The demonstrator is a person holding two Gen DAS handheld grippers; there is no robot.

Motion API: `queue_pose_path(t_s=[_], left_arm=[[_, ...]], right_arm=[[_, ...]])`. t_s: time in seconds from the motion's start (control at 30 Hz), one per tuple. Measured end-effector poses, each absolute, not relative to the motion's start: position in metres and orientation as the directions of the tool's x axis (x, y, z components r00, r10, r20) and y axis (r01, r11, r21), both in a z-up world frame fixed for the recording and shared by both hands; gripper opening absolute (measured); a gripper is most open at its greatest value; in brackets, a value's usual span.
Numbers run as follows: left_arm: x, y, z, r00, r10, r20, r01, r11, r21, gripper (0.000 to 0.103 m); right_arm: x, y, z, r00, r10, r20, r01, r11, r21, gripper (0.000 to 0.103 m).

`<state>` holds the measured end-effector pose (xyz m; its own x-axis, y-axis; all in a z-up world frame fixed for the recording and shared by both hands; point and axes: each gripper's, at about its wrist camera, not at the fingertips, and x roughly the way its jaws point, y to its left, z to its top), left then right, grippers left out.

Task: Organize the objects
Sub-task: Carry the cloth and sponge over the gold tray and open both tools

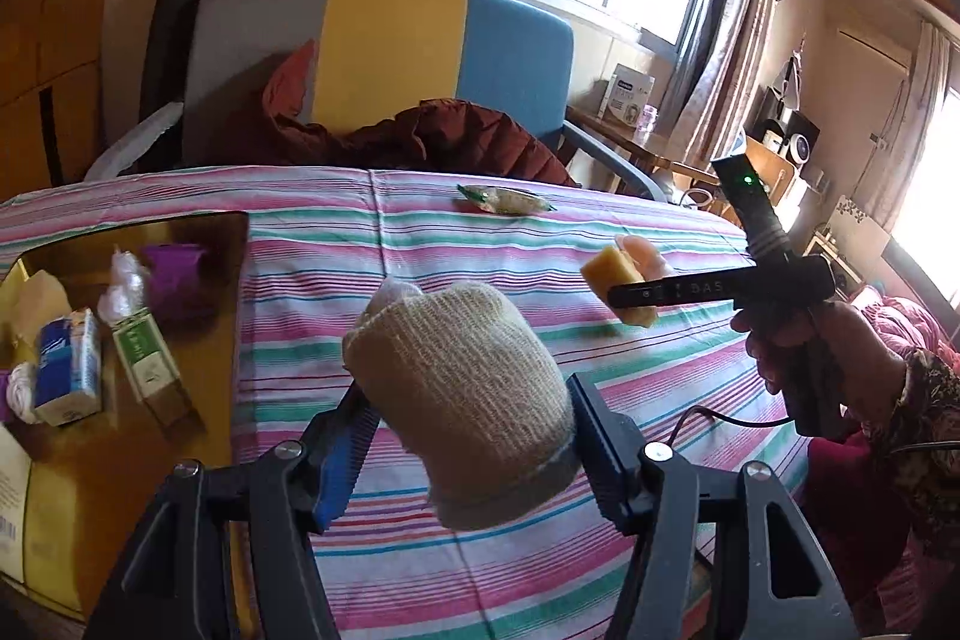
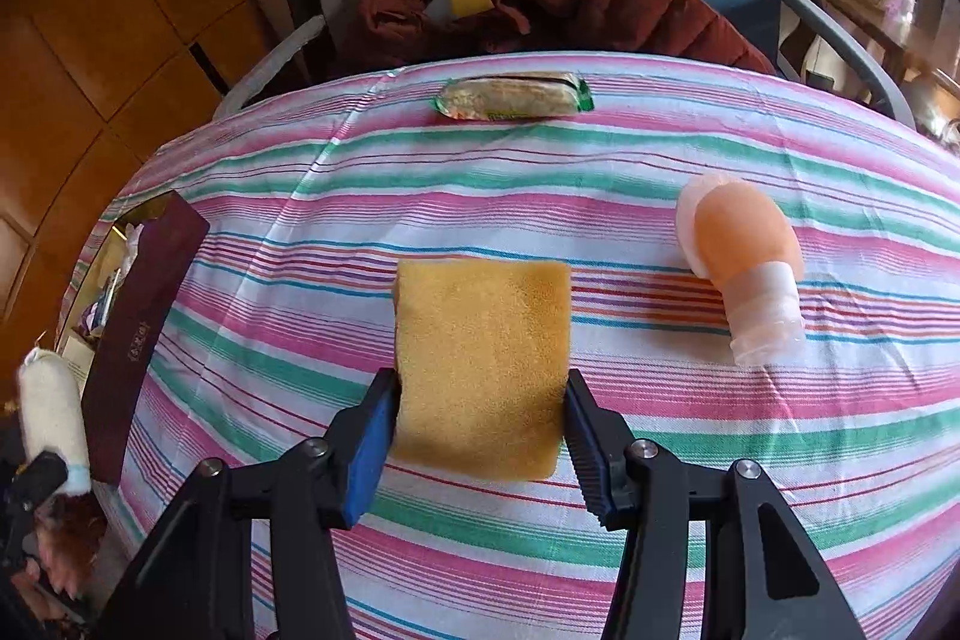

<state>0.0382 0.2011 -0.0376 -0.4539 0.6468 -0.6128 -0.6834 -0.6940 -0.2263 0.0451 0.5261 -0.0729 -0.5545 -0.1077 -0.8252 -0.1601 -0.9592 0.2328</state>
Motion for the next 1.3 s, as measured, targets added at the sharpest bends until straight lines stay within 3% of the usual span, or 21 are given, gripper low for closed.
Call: queue_pose_path(t_s=[0.27,0.7,0.83,0.93,1.07,1.3], left_arm=[[0.006,0.134,-0.045,-0.52,0.52,-0.678,-0.547,-0.812,-0.203,0.064],[-0.048,0.062,-0.079,-0.454,0.343,-0.823,-0.359,-0.915,-0.183,0.065],[-0.051,0.054,-0.083,-0.465,0.265,-0.845,-0.316,-0.941,-0.121,0.067],[-0.045,0.053,-0.077,-0.528,0.21,-0.823,-0.301,-0.952,-0.051,0.069],[-0.036,0.045,-0.063,-0.601,0.215,-0.77,-0.265,-0.962,-0.062,0.072],[-0.02,0.016,-0.041,-0.714,0.277,-0.643,-0.144,-0.957,-0.252,0.072]], right_arm=[[0.047,0.503,-0.062,-0.608,-0.106,-0.787,-0.081,-0.978,0.194,0.054],[0.049,0.503,-0.058,-0.642,-0.117,-0.757,-0.073,-0.974,0.212,0.054],[0.049,0.501,-0.057,-0.65,-0.129,-0.749,-0.061,-0.974,0.22,0.054],[0.05,0.499,-0.056,-0.655,-0.138,-0.743,-0.047,-0.974,0.222,0.054],[0.051,0.495,-0.053,-0.669,-0.146,-0.728,-0.023,-0.976,0.217,0.054],[0.053,0.48,-0.05,-0.675,-0.19,-0.713,0.039,-0.974,0.223,0.055]])
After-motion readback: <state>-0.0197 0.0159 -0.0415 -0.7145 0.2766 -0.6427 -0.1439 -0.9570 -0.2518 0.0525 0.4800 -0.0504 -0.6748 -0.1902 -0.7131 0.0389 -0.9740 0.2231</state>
